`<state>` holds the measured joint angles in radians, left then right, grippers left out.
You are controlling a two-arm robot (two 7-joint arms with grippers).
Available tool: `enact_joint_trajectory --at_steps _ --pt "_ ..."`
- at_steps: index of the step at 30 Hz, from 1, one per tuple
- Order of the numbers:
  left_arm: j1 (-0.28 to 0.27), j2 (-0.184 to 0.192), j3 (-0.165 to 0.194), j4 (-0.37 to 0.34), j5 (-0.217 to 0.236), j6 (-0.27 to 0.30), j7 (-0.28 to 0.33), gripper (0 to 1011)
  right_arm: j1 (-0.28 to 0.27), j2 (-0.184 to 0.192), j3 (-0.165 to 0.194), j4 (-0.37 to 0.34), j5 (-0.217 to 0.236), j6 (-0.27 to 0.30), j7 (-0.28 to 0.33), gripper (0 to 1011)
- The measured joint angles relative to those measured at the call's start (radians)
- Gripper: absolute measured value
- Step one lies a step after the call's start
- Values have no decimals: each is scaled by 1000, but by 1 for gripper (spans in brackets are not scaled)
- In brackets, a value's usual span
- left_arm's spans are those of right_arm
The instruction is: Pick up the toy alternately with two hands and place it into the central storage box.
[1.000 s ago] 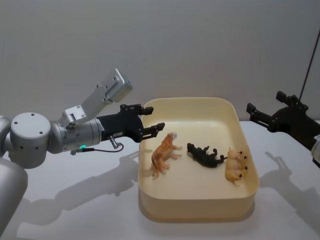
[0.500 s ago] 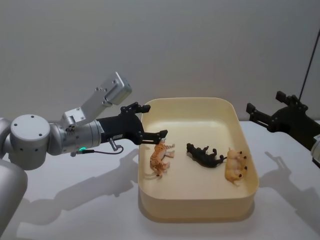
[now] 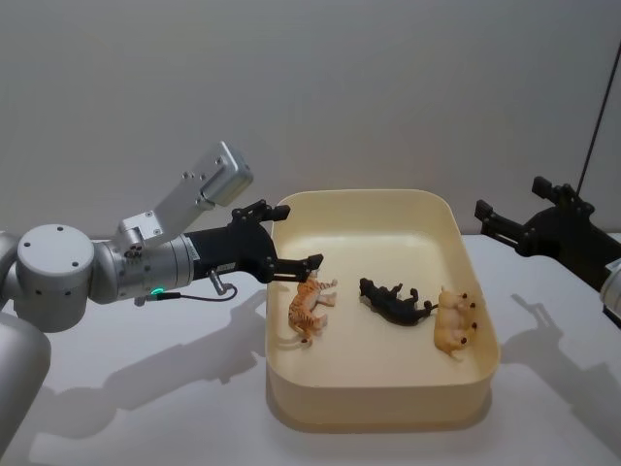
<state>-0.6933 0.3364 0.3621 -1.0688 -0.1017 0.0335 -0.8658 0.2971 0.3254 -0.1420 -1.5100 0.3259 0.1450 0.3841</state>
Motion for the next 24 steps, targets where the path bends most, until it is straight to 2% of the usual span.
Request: enact_joint_trajectory --at_steps 24 --pt "0 0 0 2 0 -3 -2 1001 0 0 0 0 0 0 0 1001"
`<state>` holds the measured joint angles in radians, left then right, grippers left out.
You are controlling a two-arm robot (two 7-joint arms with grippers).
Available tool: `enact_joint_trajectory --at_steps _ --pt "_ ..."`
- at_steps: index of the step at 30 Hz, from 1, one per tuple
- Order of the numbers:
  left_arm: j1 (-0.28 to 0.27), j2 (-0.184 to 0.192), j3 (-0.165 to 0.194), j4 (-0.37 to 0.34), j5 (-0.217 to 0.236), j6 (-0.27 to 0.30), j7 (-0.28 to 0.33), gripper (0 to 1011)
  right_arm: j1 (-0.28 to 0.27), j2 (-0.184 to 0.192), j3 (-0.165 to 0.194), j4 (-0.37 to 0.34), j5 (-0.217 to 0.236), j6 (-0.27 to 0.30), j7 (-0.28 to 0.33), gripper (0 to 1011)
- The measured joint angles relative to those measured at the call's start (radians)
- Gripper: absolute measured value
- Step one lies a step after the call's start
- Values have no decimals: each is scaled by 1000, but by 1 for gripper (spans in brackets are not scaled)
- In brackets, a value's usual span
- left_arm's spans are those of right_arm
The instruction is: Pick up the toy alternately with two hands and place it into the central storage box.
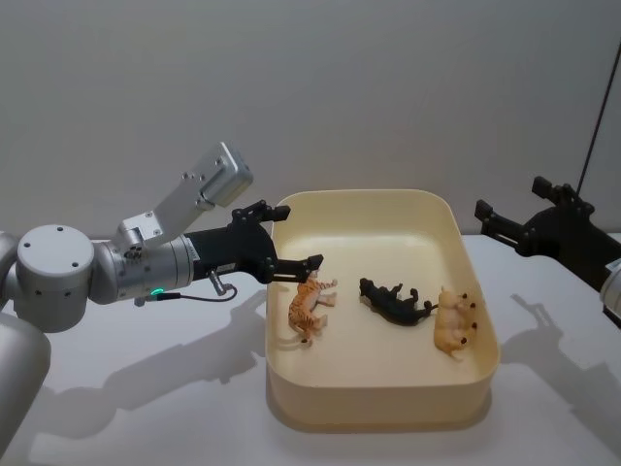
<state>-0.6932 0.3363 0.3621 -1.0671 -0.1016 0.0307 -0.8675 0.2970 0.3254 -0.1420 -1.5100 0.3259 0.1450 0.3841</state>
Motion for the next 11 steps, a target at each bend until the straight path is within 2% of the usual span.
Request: enact_joint_trajectory --at_steps 11 --pt "0 0 0 0 0 0 0 1001 0 0 0 0 0 0 0 1001"
